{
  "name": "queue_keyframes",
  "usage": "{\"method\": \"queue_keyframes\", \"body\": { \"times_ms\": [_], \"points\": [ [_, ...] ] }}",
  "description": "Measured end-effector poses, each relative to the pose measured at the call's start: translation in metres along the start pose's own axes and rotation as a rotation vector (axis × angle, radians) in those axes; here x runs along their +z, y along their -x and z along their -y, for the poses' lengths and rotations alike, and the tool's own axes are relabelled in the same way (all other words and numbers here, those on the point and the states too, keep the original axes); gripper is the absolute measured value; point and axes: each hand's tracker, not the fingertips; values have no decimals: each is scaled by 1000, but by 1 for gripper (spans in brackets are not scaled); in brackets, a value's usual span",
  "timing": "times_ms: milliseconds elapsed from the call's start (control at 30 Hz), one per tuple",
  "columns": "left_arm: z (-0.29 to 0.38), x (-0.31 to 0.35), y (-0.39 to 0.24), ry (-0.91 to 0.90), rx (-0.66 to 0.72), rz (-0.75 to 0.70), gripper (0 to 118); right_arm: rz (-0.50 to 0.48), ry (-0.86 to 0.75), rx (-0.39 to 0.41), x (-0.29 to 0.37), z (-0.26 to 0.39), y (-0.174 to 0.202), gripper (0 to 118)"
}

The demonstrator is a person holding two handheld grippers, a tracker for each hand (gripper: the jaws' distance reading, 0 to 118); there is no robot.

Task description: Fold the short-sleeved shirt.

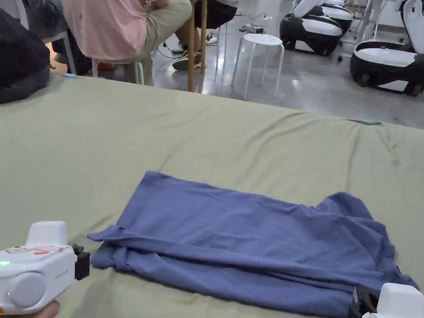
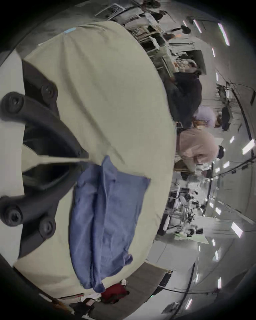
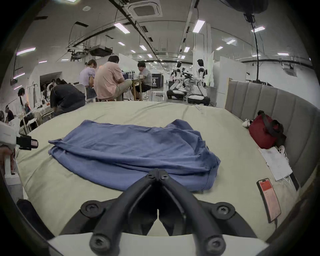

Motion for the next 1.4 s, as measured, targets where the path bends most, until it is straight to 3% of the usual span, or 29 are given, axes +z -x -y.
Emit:
{"method": "queue_keyframes", "body": {
  "times_ms": [33,167,267,400,433,467,500,533,567,600,633,733,767,833,867,900,933,1200,1400],
  "points": [
    [0,-10,2,19,11,10,93,6,8,-6,-4,0,-4,0],
    [-3,-44,-17,32,2,15,116,57,32,-26,-16,2,-23,0],
    [-11,-76,-32,71,-20,17,98,105,48,-45,-19,4,-43,0],
    [-10,-106,-57,247,-149,-21,89,172,92,-75,-29,9,-72,0],
    [-13,-101,-59,197,-162,-38,86,183,103,-83,-34,10,-78,2],
    [-18,-97,-60,197,-154,-22,79,187,112,-93,-40,10,-84,12],
    [-20,-88,-62,203,-165,11,66,183,124,-108,-47,11,-90,35],
    [-21,-80,-64,188,-188,17,45,163,157,-135,-57,11,-95,77],
    [-23,-73,-66,166,-241,4,24,140,193,-165,-70,11,-99,100],
    [-25,-68,-66,155,-248,34,8,130,200,-187,-80,12,-102,113],
    [-29,-55,-67,141,-207,78,8,125,188,-193,-91,12,-103,114],
    [-33,-37,-73,93,-190,56,8,118,211,-182,-124,10,-101,109],
    [-36,-34,-71,81,-167,61,8,96,237,-175,-134,10,-101,92],
    [-37,-30,-70,76,-140,67,8,-24,298,-193,-140,8,-102,40],
    [-36,-28,-71,83,-137,67,8,-6,274,-169,-135,5,-99,21],
    [-35,-28,-70,84,-134,68,8,9,219,-109,-124,1,-93,13],
    [-34,-24,-70,76,-136,67,8,-15,186,-81,-113,-2,-90,13],
    [-29,29,-63,37,-112,81,8,-14,200,-82,-25,-14,-96,13],
    [-2,44,-52,87,-64,90,8,-15,257,-56,-10,11,-94,13]
  ]
}}
